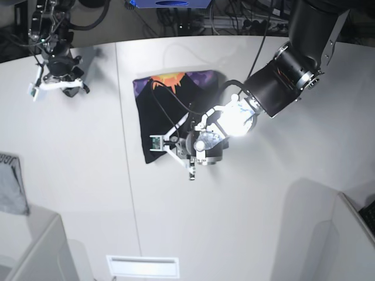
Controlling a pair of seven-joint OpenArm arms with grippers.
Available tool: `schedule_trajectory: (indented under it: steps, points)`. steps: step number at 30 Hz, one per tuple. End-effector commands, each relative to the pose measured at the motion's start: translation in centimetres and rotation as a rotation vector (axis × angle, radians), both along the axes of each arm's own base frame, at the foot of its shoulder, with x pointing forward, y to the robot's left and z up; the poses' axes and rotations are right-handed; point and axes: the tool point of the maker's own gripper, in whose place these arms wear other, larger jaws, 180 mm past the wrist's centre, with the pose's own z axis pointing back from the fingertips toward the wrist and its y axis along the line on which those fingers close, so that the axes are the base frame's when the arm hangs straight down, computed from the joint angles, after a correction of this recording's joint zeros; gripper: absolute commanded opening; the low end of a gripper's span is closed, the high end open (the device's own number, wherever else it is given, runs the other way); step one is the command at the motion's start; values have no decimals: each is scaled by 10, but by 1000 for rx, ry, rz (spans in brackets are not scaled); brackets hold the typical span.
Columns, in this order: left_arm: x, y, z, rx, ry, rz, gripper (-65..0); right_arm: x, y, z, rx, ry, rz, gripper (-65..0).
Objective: Fold the T-shirt properly
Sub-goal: 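Drag the bundle with the left gripper to square it on the table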
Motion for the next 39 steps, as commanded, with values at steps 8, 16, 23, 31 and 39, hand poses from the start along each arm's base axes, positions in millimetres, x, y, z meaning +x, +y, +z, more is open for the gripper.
schedule_trajectory:
  steps: [8,16,23,31,39]
  points:
    - [-4,-38,12,-62,2,-43,-650,3,-15,10,-37,-33,-21,-650]
    - [-7,-50,8,-101,27,-46,-650,3,-16,10,-38,-31,-20,-650]
    - [-6,-51,9,-110,25,-48,-650,3,-13,9,-35,-30,-15,-650]
    - [-17,-57,3,-36,2,-164,-650,4,-13,10,-34,-32,-14,-650]
    - [-12,-56,6,-47,0,-141,-650,4,-13,10,-34,-32,-14,-650]
